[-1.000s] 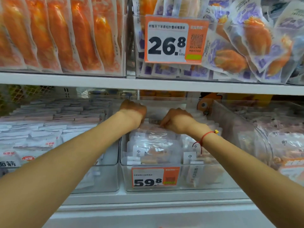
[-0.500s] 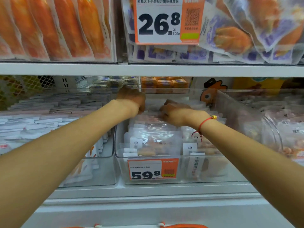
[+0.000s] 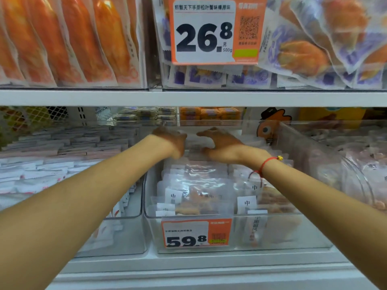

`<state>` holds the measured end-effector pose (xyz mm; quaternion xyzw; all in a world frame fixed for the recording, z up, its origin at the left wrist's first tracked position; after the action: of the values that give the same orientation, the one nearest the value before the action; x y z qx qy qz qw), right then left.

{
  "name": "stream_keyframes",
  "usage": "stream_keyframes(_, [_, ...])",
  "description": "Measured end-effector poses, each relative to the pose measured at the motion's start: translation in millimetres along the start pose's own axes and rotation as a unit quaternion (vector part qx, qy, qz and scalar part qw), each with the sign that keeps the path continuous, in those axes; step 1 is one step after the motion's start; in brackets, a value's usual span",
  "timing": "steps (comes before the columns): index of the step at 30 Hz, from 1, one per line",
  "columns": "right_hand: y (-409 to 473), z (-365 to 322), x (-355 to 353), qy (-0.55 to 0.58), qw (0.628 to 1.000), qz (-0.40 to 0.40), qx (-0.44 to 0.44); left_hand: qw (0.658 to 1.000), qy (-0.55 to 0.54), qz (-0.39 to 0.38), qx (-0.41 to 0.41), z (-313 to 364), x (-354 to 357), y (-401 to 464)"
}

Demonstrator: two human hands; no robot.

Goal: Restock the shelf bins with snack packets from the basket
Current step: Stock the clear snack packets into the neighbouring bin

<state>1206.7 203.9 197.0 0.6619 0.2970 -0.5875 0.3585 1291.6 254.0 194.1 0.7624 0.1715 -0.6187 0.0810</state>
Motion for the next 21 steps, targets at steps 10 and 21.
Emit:
stream_keyframes(10, [-7,-10,43,0.028,0.986,-0.164,-0.02,0.995,-0.06,-0.074,-0.006,14,9,-25])
stream_keyframes(21, [-14,-7,-1,-0.091,0.993,-0.051,-0.05,0.993,-0.068,0.076,0.061,4,-25,-30])
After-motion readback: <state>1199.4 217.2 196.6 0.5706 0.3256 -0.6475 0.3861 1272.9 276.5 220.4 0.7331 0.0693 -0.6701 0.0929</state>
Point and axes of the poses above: each hand's wrist, its own y-axis towards the middle knuckle, its own x-axis out of the palm, z = x × y, the point moved 10 cm from there along y, towards the middle knuckle, and after that the axes turned 13 degrees about -y, right-handed, at the moved point
